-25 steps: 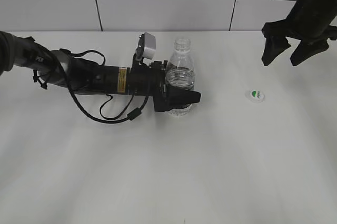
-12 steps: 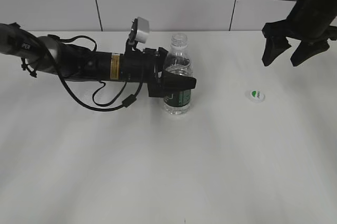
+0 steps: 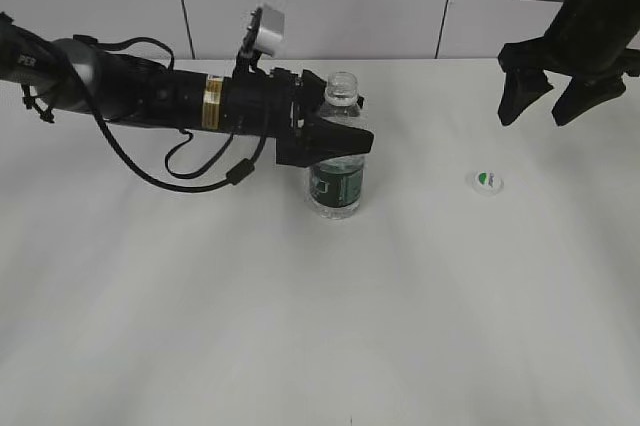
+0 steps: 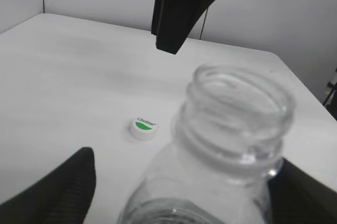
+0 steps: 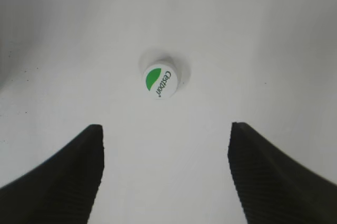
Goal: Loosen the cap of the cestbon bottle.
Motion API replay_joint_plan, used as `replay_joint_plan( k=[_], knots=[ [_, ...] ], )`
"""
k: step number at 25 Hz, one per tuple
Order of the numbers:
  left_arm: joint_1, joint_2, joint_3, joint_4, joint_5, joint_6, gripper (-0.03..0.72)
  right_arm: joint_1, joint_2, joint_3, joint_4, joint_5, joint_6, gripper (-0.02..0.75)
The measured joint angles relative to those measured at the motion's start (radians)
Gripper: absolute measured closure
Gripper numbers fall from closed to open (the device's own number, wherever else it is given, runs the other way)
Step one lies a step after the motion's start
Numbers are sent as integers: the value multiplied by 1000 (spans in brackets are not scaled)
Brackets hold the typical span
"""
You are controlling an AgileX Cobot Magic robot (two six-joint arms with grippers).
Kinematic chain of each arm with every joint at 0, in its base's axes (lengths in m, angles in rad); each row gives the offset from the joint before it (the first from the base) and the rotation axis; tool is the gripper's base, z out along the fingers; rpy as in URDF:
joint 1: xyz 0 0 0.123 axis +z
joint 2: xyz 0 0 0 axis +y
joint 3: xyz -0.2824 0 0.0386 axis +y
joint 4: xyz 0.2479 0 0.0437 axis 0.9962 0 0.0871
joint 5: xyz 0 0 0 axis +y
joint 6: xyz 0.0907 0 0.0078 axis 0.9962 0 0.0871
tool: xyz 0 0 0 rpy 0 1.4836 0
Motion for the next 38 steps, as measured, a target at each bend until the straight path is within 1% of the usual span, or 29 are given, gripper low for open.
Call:
replay_joint_plan(
  k=[8, 17, 27, 31, 38],
  knots=[
    [0, -66, 0, 36, 0, -85, 134, 0, 0, 0, 0, 0, 0, 178],
    [0, -134, 0, 36, -1, -127, 134, 0, -1, -5, 0, 7, 7, 178],
    [9, -242, 0, 30, 7, -234, 134, 0, -8, -102, -1, 96, 22, 177],
    [44, -290, 0, 30, 23, -293, 134, 0, -8, -133, -3, 138, 26, 177],
    [153, -333, 0, 44, 54, -460, 134, 0, -14, -158, -8, 148, 33, 177]
  ],
)
